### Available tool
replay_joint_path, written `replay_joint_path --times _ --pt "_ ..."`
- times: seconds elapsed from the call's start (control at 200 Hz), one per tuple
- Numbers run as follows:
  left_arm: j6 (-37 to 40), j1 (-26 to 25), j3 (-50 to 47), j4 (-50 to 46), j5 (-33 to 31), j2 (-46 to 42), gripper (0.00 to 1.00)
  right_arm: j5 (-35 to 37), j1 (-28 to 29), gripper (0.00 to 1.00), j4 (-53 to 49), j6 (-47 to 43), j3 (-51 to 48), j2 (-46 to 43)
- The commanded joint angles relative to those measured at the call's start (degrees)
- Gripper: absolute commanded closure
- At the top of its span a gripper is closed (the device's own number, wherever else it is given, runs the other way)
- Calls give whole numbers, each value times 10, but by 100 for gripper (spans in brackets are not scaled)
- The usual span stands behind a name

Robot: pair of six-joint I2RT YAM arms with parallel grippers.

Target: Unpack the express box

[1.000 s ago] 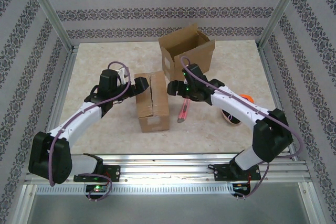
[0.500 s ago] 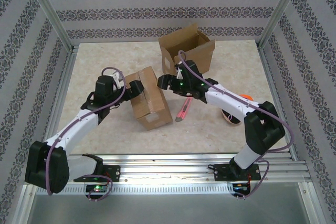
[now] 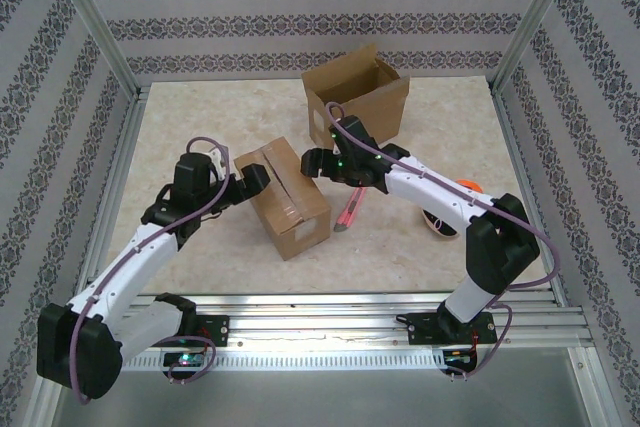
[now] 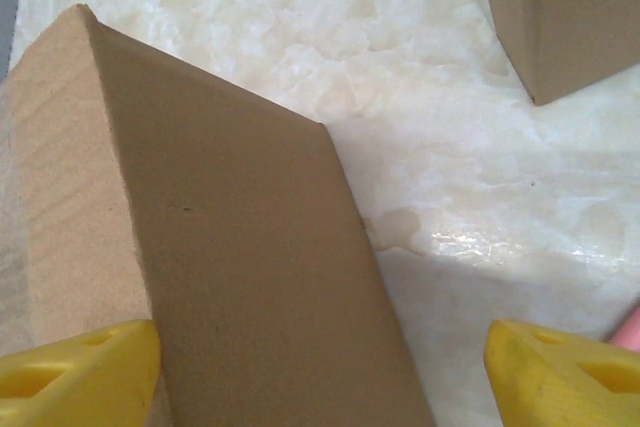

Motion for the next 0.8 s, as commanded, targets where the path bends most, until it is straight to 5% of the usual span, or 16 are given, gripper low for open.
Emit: replay_joint_path --times 0.0,0.34,0.799 --pt "35 -2 46 -70 -71 0 0 52 16 16 -65 -44 32 -6" --pt "38 16 76 -24 -81 88 7 147 72 16 -176 -130 152 12" --pt "22 56 -15 61 -40 75 16 220 130 16 -292 -209 377 177"
